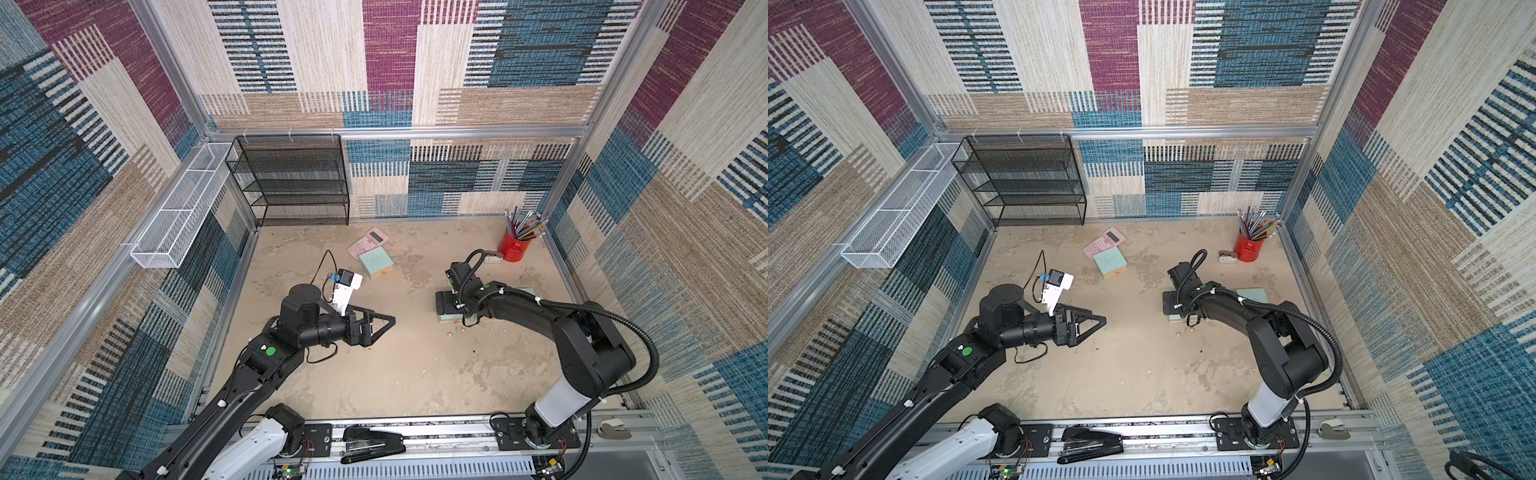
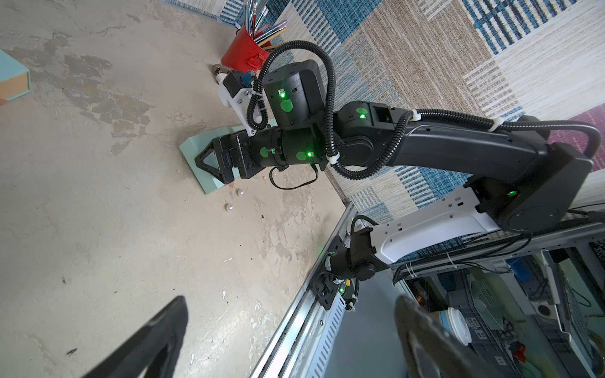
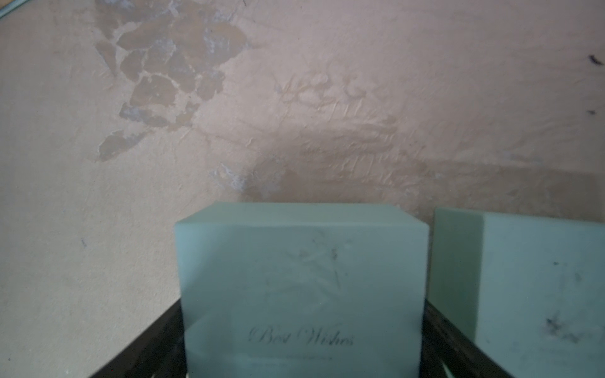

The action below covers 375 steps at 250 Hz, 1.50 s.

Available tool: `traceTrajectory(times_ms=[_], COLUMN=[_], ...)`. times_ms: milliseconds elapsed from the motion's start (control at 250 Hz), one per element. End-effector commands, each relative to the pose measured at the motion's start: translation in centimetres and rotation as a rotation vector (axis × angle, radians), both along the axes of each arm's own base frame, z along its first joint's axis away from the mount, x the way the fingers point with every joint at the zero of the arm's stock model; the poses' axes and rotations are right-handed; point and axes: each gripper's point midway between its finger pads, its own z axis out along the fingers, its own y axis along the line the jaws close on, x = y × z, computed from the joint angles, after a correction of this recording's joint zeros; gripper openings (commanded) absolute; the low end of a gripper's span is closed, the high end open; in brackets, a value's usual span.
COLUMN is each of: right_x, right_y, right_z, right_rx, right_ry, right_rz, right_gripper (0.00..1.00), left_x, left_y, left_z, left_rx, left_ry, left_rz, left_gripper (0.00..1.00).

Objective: Take out the earrings from the drawer-style jewelry box
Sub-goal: Place the jewelry box at the center of the board, then move the jewelry box to the center of the board.

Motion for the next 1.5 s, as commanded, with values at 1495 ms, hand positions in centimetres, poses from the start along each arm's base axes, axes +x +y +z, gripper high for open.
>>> traceTrajectory(times_ms=[1495], right_x=[12.0], right_y=[13.0], right_z=[8.6], right_rx=[0.466], right_ry=[-0.250], right_rz=[0.257], right_gripper=[0.89], left_x=[18.6], left_y=[6.2], left_z=[-12.6], left_rx=[0.106], left_ry=[0.399], left_rz=[0.590], left_gripper=[0.91])
